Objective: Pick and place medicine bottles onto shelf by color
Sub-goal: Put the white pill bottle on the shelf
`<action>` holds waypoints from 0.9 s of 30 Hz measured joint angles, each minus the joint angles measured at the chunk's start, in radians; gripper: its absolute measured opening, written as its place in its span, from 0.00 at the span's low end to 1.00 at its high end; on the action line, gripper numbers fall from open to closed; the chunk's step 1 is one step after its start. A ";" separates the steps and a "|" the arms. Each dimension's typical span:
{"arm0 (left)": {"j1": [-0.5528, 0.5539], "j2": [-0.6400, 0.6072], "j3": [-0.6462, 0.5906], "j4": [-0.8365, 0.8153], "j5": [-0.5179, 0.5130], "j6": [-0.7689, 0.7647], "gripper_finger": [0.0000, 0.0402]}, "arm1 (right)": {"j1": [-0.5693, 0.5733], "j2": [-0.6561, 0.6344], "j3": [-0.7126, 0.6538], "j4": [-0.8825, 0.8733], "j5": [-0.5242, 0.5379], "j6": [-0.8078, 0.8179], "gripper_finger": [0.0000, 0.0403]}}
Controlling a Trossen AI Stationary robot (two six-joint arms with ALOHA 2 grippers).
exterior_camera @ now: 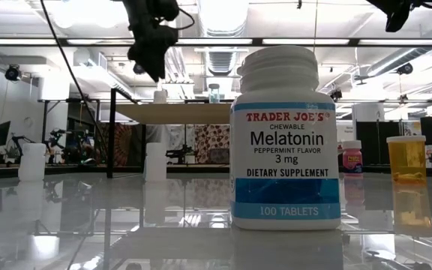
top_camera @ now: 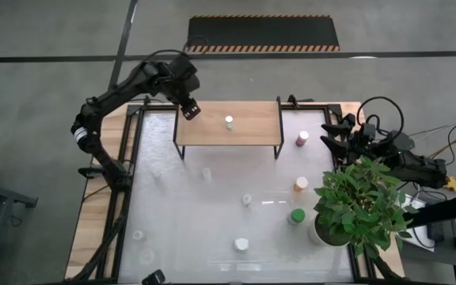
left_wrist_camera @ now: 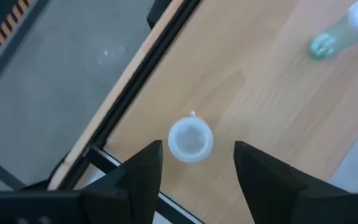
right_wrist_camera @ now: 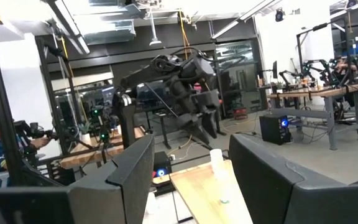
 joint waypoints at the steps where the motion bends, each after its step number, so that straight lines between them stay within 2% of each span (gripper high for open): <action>1: -0.004 -0.006 -0.006 0.007 0.000 0.005 0.41 | 0.000 0.000 0.000 0.000 0.000 0.000 0.50; 7: -0.010 0.004 -0.045 0.019 -0.005 0.017 0.16 | 0.000 0.000 0.000 -0.002 0.000 0.000 0.50; 11: -0.010 0.004 -0.076 0.073 -0.054 0.016 0.02 | 0.000 0.000 0.000 -0.003 0.000 0.000 0.50; 20: -0.010 0.004 -0.102 0.081 -0.076 0.016 0.00 | 0.000 0.000 0.000 -0.007 0.000 0.000 0.50; 27: -0.010 0.004 -0.103 0.081 -0.156 0.012 0.00 | 0.000 0.000 0.000 -0.008 0.000 0.000 0.50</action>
